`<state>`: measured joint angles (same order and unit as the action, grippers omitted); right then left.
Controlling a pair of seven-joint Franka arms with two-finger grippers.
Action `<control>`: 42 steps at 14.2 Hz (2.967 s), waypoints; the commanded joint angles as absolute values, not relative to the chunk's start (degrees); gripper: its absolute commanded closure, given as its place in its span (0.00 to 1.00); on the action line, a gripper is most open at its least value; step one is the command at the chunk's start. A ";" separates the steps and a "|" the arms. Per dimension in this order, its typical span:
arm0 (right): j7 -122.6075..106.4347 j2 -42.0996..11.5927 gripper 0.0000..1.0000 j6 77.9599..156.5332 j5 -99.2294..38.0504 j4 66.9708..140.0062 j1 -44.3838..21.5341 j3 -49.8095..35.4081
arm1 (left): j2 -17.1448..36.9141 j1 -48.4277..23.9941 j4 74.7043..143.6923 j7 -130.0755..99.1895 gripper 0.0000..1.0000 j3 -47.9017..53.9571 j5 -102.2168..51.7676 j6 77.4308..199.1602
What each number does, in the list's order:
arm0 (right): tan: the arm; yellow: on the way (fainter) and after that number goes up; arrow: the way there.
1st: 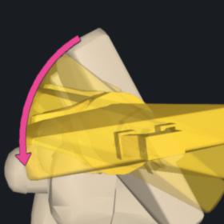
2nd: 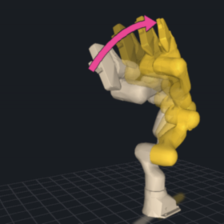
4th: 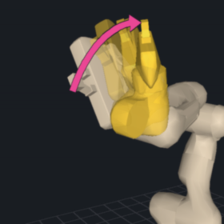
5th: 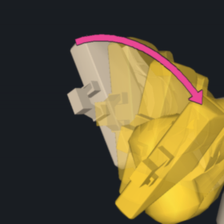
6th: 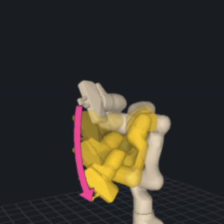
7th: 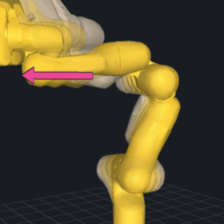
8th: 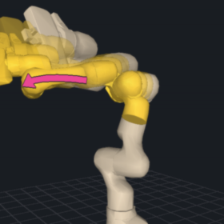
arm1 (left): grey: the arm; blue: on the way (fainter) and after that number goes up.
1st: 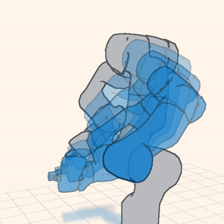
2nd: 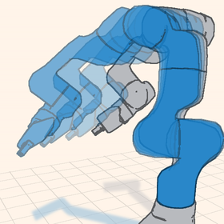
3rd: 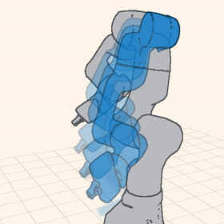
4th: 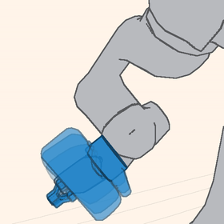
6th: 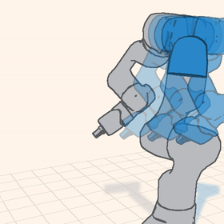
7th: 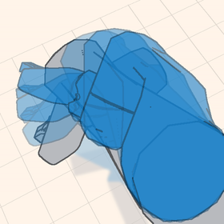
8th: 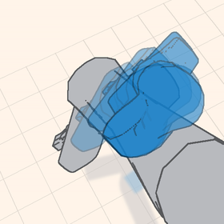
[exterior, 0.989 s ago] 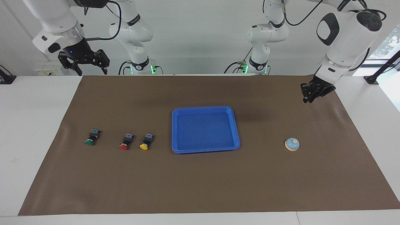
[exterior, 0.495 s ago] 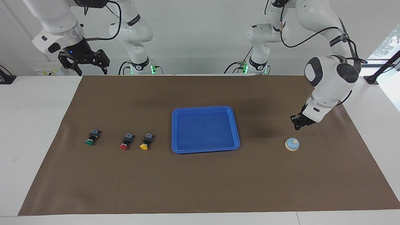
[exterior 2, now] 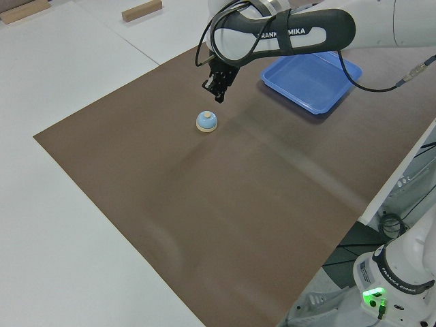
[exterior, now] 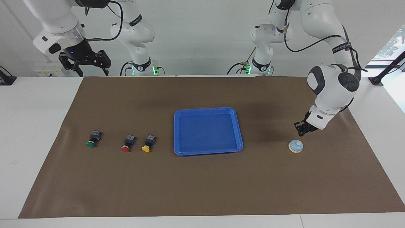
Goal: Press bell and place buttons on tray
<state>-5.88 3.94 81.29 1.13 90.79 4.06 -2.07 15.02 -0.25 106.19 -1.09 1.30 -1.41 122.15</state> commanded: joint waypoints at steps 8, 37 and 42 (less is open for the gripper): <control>-6.94 4.66 0.00 80.86 -0.18 91.49 4.39 -1.85 | 18.98 -0.09 106.96 -2.20 1.00 1.32 0.09 127.79; 12.36 5.82 0.00 110.81 -0.26 116.01 -3.15 -2.81 | -2.72 -0.44 93.87 -1.85 0.00 0.18 -0.09 87.45; 23.54 -4.38 0.00 124.60 -0.35 116.71 -5.80 -2.81 | -2.02 -0.53 92.46 -1.67 0.00 0.18 -0.26 87.01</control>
